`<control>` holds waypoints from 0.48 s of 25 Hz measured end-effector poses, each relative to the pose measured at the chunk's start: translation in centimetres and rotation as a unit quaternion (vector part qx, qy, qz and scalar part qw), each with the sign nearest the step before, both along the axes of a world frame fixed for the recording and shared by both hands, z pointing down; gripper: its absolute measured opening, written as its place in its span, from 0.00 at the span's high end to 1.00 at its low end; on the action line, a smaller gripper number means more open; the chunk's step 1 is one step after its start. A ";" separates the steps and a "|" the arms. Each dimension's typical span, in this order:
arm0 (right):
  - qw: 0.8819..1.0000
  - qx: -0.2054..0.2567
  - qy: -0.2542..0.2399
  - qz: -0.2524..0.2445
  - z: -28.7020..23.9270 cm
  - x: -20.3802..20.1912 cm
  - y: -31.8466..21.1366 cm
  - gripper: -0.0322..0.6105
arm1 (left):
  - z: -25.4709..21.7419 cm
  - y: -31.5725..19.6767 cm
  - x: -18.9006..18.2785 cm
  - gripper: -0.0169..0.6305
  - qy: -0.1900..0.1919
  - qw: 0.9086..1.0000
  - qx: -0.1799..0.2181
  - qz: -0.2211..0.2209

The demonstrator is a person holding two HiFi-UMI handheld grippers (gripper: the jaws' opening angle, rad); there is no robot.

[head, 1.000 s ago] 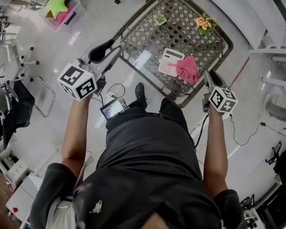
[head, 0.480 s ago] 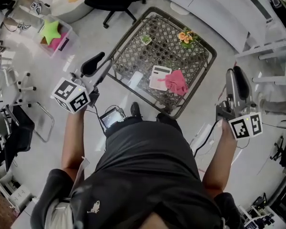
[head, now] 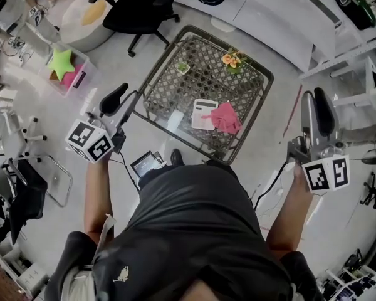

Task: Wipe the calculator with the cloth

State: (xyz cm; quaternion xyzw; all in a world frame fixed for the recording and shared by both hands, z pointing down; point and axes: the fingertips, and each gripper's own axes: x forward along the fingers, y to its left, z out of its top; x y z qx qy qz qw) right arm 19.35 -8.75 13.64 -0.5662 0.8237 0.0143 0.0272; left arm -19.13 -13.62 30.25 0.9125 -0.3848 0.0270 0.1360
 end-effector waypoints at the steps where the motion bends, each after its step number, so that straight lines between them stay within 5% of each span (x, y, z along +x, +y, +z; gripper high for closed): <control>1: 1.000 -0.002 -0.001 0.000 0.1 -0.1 0.1 0.78 | -0.1 0.0 0.0 0.68 0.001 1.000 0.000 -0.001; 12: 1.000 -0.015 -0.001 -0.008 0.9 -0.9 0.4 0.78 | 0.7 0.7 0.1 0.68 0.004 1.000 -0.008 -0.001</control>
